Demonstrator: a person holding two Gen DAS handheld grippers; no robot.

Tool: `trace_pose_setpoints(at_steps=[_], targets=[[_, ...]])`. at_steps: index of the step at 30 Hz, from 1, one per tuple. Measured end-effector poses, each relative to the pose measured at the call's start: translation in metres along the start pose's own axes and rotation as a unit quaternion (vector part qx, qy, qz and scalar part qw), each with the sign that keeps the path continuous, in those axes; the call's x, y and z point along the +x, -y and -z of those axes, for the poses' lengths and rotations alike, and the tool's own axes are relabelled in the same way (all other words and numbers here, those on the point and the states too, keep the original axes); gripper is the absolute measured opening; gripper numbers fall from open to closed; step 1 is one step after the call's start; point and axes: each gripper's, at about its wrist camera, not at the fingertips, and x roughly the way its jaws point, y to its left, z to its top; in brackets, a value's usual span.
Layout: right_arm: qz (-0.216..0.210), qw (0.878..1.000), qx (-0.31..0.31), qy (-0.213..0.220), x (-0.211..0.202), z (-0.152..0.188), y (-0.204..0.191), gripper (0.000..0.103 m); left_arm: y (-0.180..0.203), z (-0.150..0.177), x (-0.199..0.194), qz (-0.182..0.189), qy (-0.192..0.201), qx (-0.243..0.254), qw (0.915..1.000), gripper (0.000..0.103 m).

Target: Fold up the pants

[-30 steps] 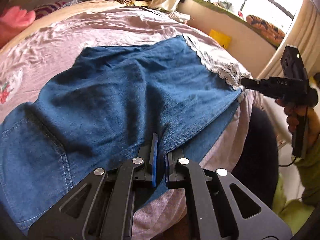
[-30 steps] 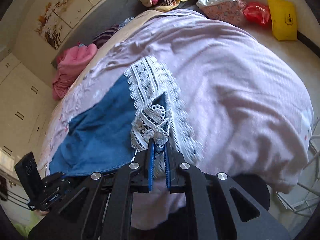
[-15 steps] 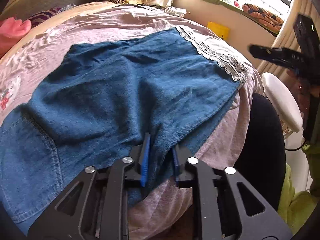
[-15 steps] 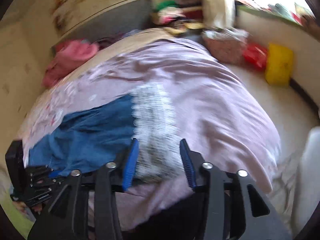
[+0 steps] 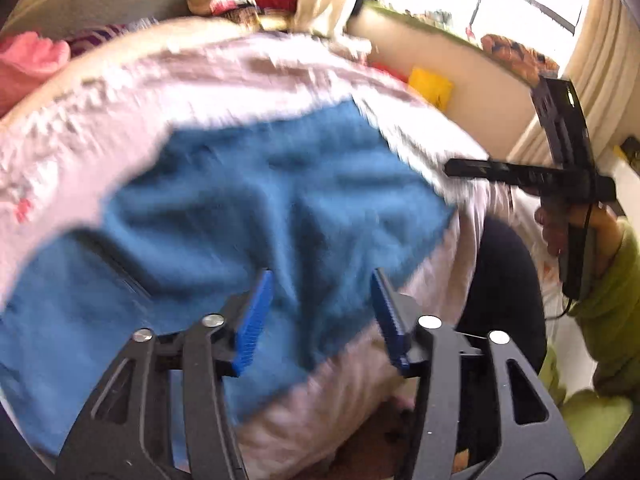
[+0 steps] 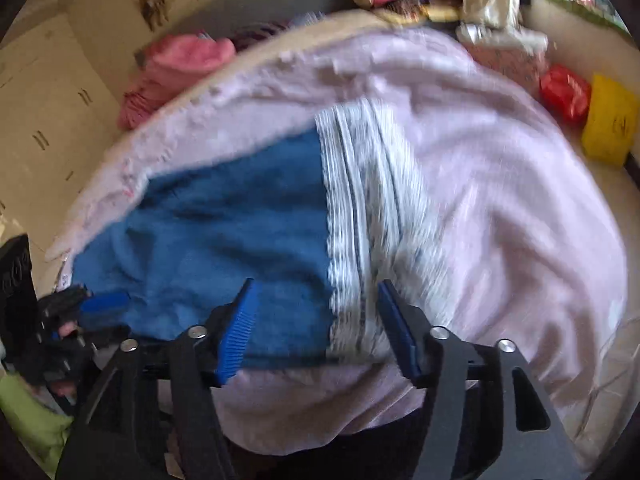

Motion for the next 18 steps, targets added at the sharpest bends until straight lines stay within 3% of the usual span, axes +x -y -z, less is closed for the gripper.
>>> trace_pose_setpoints(at_steps=[1,2,4,9,18], targets=[[0.0,1.0,0.0,0.011,-0.003,-0.013,0.005,0.065,-0.006,-0.009,-0.004,-0.012,0.007,0.002,0.9999,0.059],[0.0,1.0,0.001,0.015,-0.003,-0.022,0.011,0.066,-0.012,-0.018,-0.006,-0.029,0.014,0.005,0.9995,0.06],[-0.012,1.0,-0.005,0.017,0.002,-0.041,0.018,0.068,-0.029,-0.039,-0.001,-0.071,0.013,0.003,0.9974,0.061],[-0.029,0.999,-0.016,-0.025,0.043,-0.089,0.037,0.073,-0.066,-0.072,0.029,-0.116,-0.016,-0.021,0.9929,0.062],[-0.057,0.996,-0.013,-0.071,0.105,-0.118,0.06,0.073,-0.1,-0.082,0.074,-0.079,-0.062,-0.058,0.9933,0.059]])
